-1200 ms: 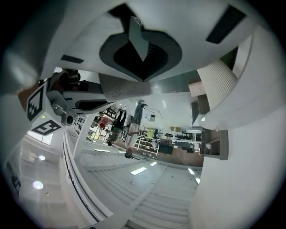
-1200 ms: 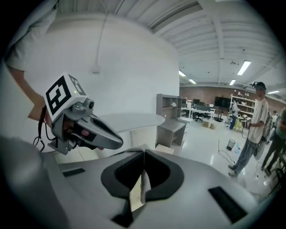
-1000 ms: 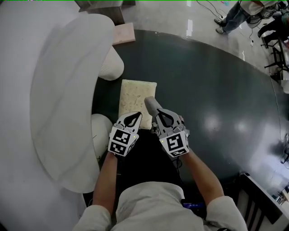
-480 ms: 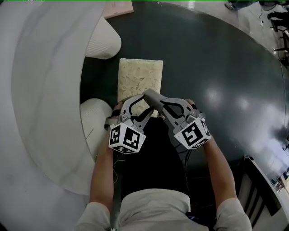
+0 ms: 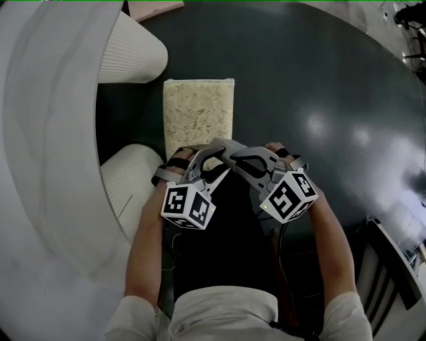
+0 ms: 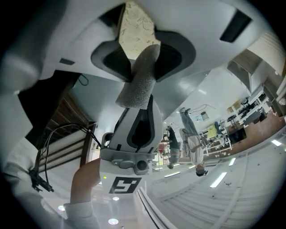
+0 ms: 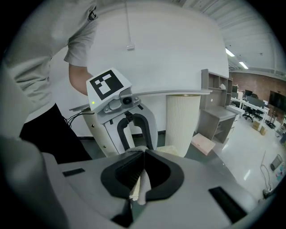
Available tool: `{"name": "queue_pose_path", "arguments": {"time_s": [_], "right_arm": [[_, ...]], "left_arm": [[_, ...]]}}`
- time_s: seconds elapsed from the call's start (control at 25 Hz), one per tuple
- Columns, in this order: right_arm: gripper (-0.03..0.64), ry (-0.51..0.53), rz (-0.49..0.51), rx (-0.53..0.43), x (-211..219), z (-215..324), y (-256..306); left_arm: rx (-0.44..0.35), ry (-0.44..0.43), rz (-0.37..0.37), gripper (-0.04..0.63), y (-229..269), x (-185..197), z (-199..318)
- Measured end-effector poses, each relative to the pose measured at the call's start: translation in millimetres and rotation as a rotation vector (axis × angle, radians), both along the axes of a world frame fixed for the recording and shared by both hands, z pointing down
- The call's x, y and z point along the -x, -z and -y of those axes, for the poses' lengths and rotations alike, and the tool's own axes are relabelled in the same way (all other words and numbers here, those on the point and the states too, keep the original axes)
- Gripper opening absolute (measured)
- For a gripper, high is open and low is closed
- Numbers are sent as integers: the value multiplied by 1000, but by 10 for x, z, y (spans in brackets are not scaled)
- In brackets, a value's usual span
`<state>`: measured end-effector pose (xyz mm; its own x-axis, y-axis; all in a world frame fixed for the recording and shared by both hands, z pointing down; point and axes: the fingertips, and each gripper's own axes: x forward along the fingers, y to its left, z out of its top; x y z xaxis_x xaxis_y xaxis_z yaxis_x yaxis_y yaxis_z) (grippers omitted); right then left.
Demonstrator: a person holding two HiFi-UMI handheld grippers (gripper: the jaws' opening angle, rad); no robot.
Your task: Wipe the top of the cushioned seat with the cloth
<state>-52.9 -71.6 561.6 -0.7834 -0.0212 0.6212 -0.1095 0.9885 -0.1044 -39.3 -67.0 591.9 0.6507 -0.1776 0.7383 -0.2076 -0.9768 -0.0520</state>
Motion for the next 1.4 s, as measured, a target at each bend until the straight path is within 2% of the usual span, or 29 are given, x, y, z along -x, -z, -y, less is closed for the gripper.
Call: {"name": "queue_pose_path", "arguments": {"time_s": [0.12, 0.32, 0.44, 0.64, 0.84, 1.0, 1.08, 1.2, 1.4], "right_arm": [[14, -7, -11, 6, -33, 0, -86], [17, -26, -69, -20, -128, 26, -258], [63, -118, -53, -45, -200, 131, -258], [66, -409, 13, -59, -439, 480, -186], [15, -754, 78, 164, -567, 589, -482], [9, -860, 58, 218, -544, 566, -750], [9, -878, 51, 239, -478, 549, -822], [9, -869, 51, 250, -375, 554, -878], [9, -876, 28, 265, -378, 532, -958]], "left_arm": [[-10, -21, -7, 35, -73, -55, -3], [22, 7, -13, 28, -221, -63, 51], [32, 74, 1, 28, -322, 37, 150], [-10, 283, 65, 28, -474, 363, 516], [-101, 518, 115, 28, -580, 838, 1037], [-118, 738, 102, 28, -688, 1203, 1348], [-126, 802, 129, 28, -781, 1370, 1418], [-209, 803, 246, 28, -935, 1593, 1502], [-371, 700, 438, 28, -1144, 1766, 1631]]}}
